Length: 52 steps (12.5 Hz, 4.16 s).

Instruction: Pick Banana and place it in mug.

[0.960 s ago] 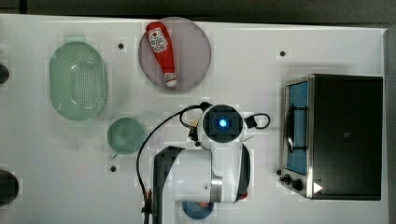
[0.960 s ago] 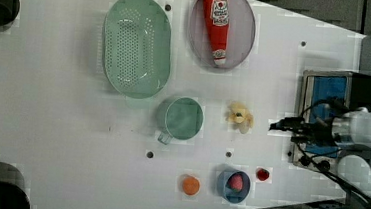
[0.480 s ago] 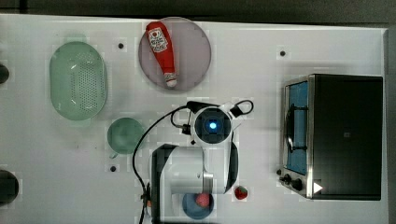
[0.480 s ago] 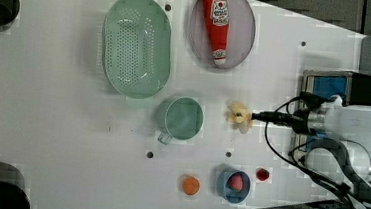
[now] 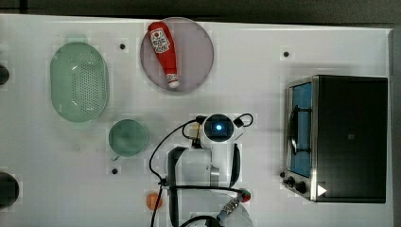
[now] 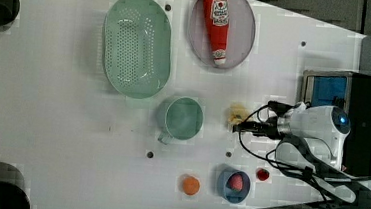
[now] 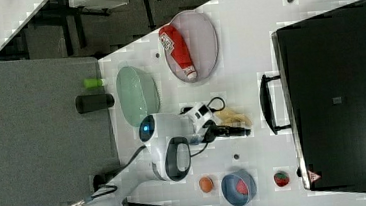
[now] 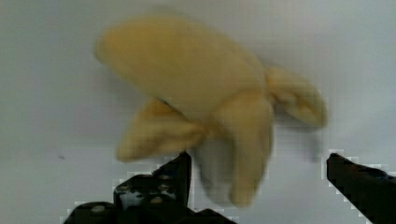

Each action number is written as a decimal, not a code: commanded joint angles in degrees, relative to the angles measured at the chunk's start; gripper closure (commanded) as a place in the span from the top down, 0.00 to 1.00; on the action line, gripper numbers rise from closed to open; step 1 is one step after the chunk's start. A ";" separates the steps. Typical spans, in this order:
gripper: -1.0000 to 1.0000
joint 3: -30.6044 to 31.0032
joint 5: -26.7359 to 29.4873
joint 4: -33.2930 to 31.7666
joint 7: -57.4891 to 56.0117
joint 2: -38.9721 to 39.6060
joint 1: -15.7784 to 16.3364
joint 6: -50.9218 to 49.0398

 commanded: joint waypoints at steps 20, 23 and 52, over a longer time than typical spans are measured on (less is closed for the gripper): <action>0.32 6.20 2.40 6.90 6.93 -37.72 0.77 -35.02; 0.32 11.53 10.91 7.58 16.95 -37.95 3.12 -36.40; 1.00 24.66 3.05 10.60 56.71 -21.28 2.97 -15.09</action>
